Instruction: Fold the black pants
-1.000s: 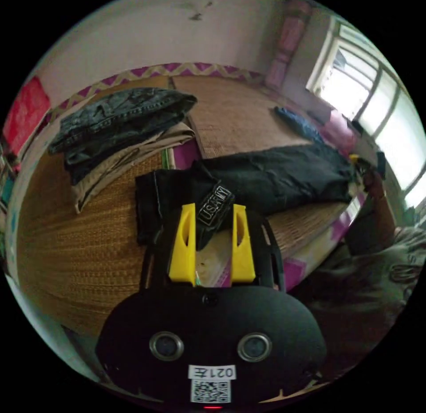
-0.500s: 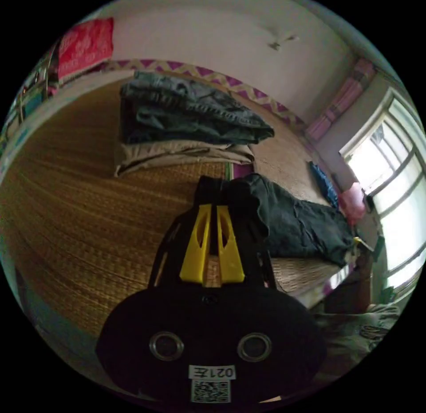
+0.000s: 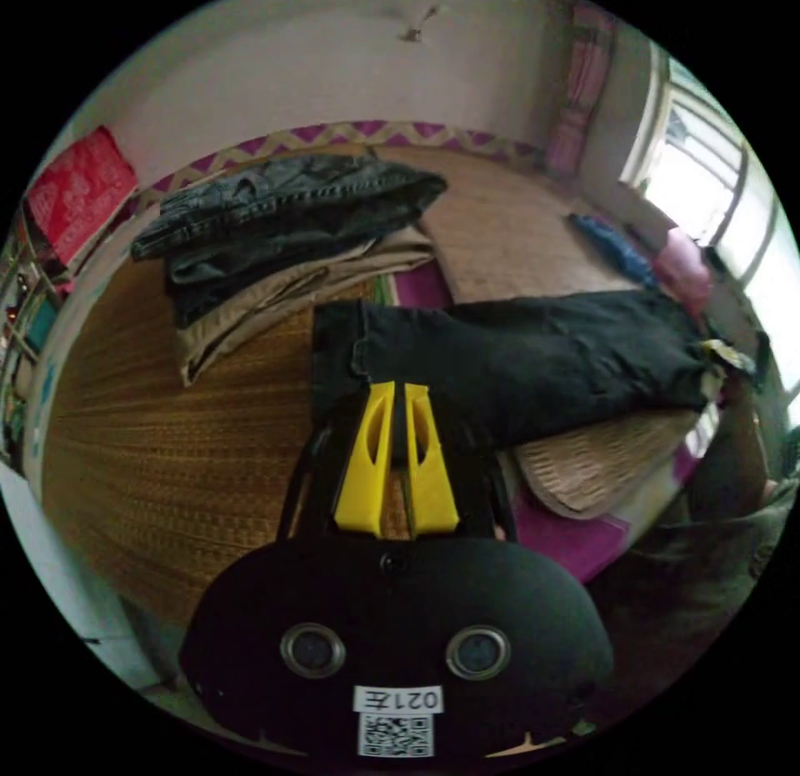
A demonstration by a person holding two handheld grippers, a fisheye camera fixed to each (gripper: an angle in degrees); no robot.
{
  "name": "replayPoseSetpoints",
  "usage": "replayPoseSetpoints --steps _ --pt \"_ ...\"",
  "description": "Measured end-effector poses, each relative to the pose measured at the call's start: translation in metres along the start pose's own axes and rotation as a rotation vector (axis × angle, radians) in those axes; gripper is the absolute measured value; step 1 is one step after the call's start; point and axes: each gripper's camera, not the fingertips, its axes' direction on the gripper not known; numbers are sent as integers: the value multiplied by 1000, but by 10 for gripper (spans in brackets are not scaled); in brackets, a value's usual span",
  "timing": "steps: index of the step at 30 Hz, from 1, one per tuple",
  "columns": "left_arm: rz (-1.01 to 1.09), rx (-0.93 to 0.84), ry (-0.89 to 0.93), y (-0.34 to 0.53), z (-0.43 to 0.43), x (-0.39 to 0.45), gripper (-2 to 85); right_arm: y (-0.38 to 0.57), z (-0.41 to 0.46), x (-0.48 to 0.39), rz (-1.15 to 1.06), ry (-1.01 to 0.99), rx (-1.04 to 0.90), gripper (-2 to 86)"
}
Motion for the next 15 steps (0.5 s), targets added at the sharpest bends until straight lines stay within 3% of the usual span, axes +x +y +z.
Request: replayPoseSetpoints --steps 2,5,7,15 --pt "29 -2 -28 3 11 -4 -7 0 27 -24 -58 239 -57 -6" --pt "81 -9 -82 3 16 -4 -8 4 78 -46 -93 333 -238 -8" --pt "95 -16 -110 3 19 -5 -9 3 81 -62 -107 409 -246 -8" --pt "68 -24 26 3 24 -52 -10 -6 63 -56 129 232 -237 -9"
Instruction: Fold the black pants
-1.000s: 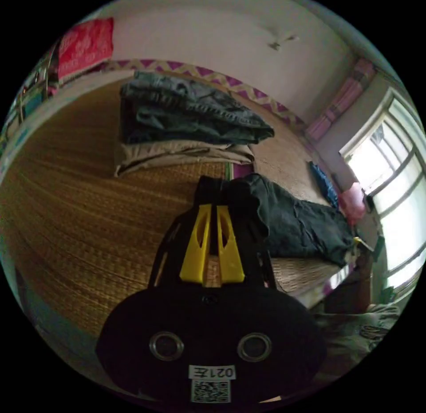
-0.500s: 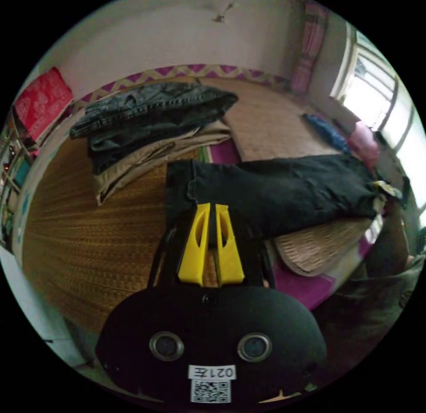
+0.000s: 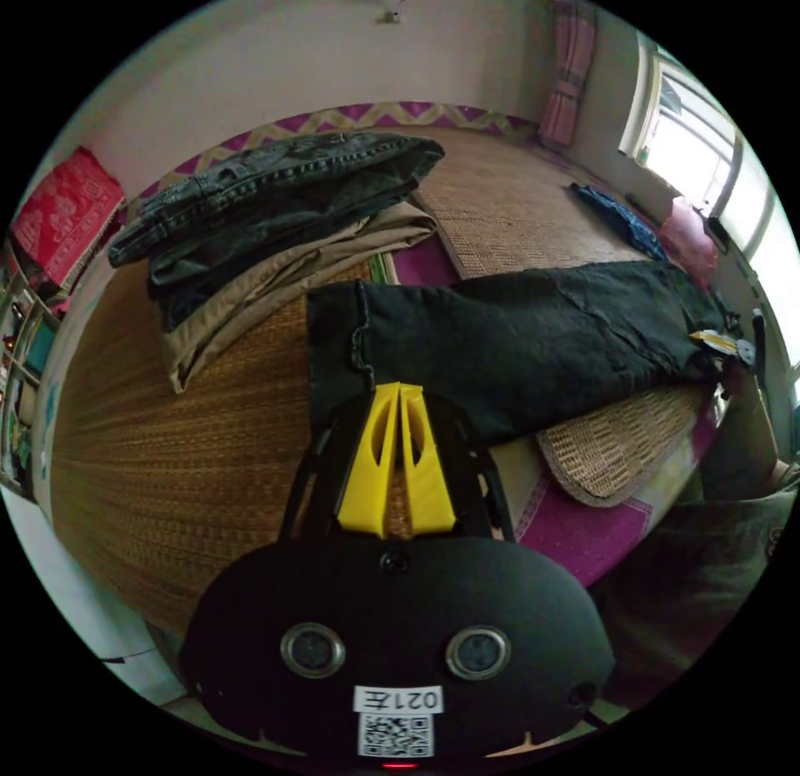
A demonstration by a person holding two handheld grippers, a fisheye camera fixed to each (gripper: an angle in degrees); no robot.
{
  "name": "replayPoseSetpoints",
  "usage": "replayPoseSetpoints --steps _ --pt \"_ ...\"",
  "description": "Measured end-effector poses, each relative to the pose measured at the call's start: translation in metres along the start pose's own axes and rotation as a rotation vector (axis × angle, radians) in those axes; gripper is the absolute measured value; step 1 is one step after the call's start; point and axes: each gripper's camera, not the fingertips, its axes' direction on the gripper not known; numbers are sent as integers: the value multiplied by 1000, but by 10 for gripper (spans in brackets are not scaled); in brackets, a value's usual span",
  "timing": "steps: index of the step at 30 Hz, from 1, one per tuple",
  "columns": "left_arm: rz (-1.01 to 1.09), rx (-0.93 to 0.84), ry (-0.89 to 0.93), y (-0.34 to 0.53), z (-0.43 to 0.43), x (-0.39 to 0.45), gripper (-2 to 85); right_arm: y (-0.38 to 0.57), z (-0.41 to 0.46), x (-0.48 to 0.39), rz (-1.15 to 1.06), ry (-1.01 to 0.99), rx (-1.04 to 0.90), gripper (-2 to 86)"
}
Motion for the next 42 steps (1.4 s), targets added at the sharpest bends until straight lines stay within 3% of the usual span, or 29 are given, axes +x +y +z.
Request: replayPoseSetpoints --steps 3,7,10,12,16,22,26,37,42 --pt "-44 -10 69 2 -1 -23 -10 9 -30 10 42 4 -16 -9" --pt "-69 19 79 9 2 -45 -10 38 -75 10 57 -166 46 -9" --pt "-93 17 84 12 4 -62 -10 55 -48 -12 16 -50 -120 -8" --pt "-98 17 89 14 5 -72 -10 67 -54 -24 16 2 -43 -7" --pt "-135 28 113 21 7 -98 -9 80 -61 -51 -39 94 -84 -7" --pt "-506 277 281 64 -22 -158 -3 90 -67 -50 -24 92 -83 -7" --pt "-656 259 347 97 -20 -180 40 100 -72 -46 -1 83 -70 -7" --pt "-878 250 537 164 48 -165 106 130 -87 -24 49 52 -49 -7" --pt "-917 192 456 187 96 -138 86 145 -94 -13 56 52 -40 -7"
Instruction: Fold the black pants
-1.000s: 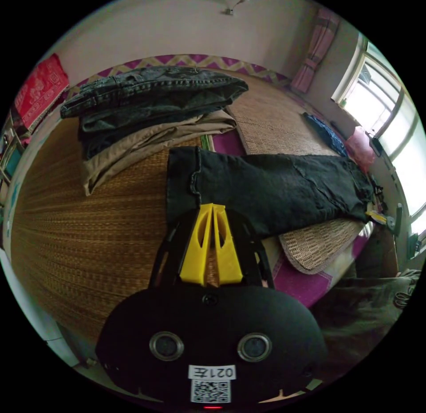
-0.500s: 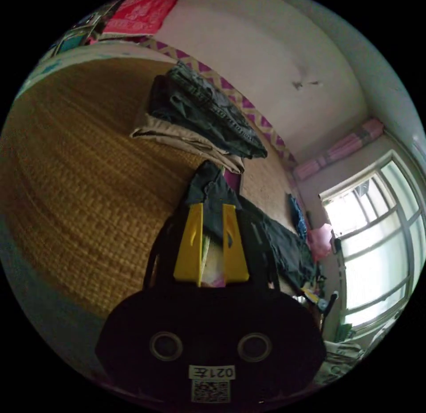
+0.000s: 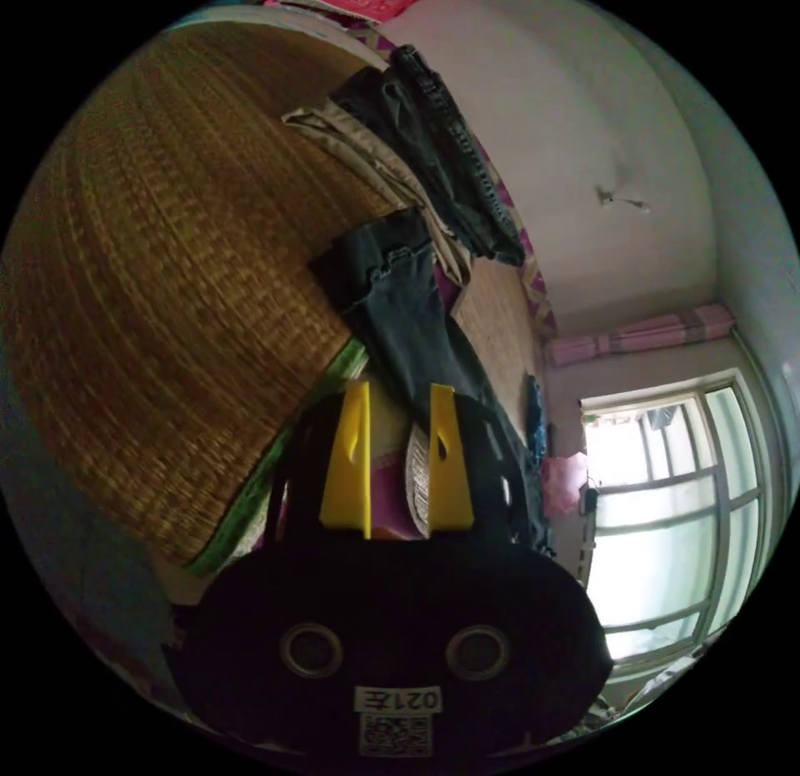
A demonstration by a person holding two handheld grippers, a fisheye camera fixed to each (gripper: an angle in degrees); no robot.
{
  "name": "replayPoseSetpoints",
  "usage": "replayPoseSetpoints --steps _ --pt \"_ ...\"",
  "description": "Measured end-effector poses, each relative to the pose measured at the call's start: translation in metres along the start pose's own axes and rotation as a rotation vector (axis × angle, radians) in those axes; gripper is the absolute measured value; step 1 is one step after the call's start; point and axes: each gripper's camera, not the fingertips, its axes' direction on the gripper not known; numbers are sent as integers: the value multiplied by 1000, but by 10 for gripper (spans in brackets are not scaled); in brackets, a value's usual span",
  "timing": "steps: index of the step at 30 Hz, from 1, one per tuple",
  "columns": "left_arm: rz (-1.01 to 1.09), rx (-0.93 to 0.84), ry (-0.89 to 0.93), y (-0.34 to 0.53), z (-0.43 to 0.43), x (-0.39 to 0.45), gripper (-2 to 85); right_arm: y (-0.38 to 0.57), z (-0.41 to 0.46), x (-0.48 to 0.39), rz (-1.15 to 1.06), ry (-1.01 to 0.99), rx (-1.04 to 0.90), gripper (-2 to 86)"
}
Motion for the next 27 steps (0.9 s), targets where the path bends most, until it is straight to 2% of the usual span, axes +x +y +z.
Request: replayPoseSetpoints --steps 9,12,14,18,22,24,26,27 --pt "-58 147 -44 73 81 -37 81 30 -11 30 19 -10 14 -6" --pt "-84 218 -40 109 110 -53 52 42 -14 43 26 -18 23 -7" --pt "-107 269 16 140 133 -71 3 52 -17 54 34 -27 38 -7" --pt "-79 304 104 192 164 -82 -7 68 -21 73 49 -54 62 -7" --pt "281 371 96 269 193 -24 -9 88 -26 105 88 -134 110 -6" --pt "521 389 28 318 215 22 -9 97 -29 118 89 -165 132 -6" --pt "853 387 -100 399 262 86 -10 111 -39 137 112 -205 182 -6" --pt "923 384 -122 420 276 98 -10 115 -43 143 125 -209 201 -6"
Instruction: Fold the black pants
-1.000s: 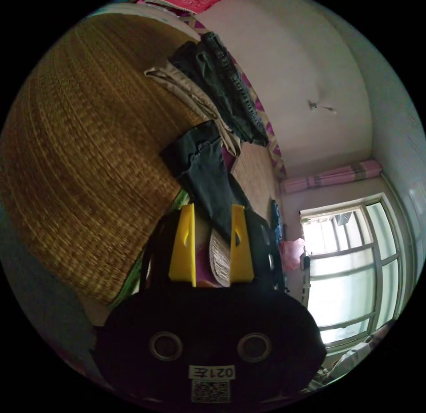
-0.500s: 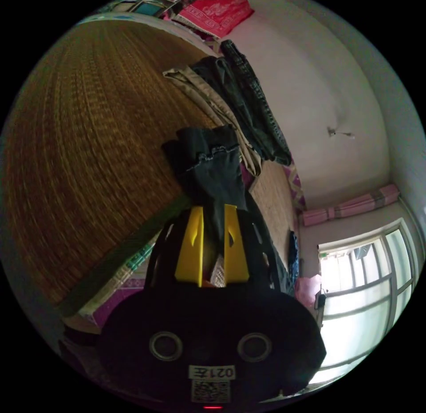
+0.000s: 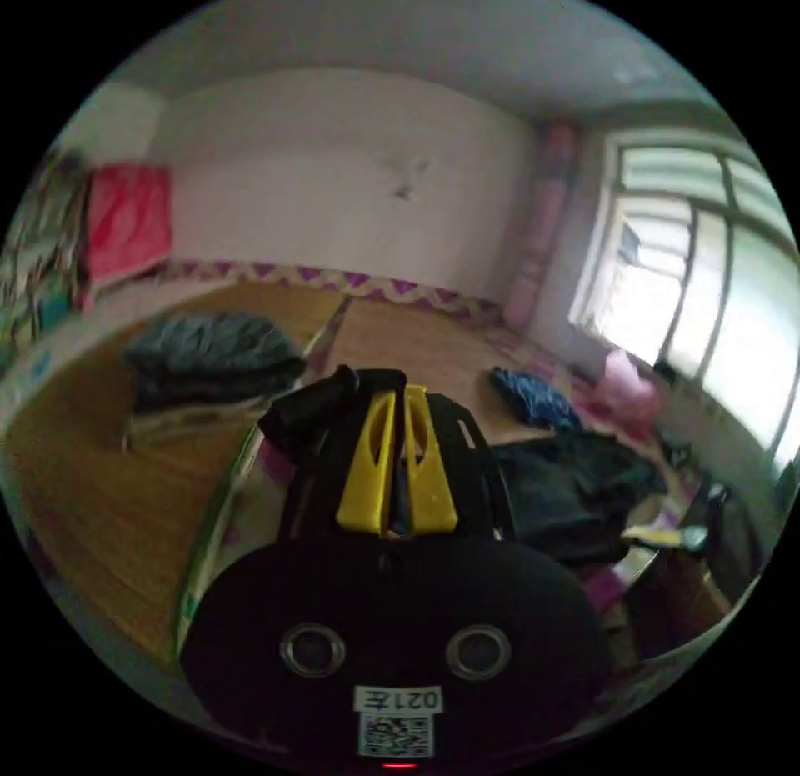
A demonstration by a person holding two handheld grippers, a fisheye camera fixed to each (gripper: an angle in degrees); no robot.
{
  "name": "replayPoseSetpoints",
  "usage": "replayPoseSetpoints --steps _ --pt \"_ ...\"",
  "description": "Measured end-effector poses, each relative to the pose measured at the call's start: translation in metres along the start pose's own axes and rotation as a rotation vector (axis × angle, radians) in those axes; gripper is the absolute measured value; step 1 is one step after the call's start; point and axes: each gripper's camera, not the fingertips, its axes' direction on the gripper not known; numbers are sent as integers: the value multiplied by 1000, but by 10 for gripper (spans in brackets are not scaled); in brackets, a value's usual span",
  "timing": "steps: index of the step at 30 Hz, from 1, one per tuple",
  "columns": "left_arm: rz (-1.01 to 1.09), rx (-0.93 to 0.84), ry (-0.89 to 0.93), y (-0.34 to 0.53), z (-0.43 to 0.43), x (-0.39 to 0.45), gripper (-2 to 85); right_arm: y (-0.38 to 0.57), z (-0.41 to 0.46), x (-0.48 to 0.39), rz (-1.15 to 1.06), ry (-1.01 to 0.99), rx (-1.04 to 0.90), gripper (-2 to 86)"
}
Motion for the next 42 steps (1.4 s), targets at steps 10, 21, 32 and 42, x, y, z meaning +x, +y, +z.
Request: replayPoseSetpoints --steps 10,21,32,42 --pt "791 -441 -60 246 194 345 -10 63 -80 88 176 -23 141 -6" --pt "780 -274 -85 382 225 476 -10 106 -104 160 263 -24 147 -6" --pt "1802 62 -595 564 269 572 -8 121 -110 204 305 -40 141 -6" --pt "1150 -37 -326 490 251 551 -6 112 -120 238 366 -48 205 36"
